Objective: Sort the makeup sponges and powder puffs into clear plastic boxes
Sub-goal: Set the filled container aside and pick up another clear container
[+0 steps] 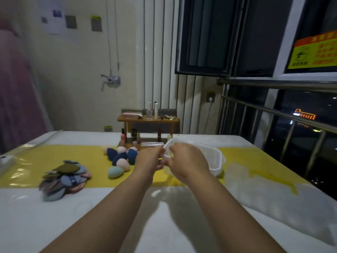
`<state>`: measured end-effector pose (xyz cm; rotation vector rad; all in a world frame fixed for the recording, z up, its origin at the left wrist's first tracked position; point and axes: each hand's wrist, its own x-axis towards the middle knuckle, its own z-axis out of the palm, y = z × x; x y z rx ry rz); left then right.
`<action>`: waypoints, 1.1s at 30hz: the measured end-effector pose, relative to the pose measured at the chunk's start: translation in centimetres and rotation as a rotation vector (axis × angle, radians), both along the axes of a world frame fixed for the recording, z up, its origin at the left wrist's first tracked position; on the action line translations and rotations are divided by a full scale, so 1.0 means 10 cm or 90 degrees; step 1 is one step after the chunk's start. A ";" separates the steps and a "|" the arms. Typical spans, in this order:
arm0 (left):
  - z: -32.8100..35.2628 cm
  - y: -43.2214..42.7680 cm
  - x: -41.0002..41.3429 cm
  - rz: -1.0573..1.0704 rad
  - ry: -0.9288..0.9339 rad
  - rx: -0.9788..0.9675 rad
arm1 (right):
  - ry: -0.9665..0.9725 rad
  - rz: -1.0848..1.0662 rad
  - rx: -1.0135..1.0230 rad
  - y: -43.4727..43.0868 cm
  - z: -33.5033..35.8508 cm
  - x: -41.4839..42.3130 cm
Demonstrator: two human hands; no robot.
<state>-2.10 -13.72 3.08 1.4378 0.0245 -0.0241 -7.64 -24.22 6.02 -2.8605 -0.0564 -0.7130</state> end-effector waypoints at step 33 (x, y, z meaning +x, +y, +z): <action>-0.41 0.94 0.36 0.031 -0.086 0.286 | 0.138 -0.088 0.237 0.06 -0.45 0.53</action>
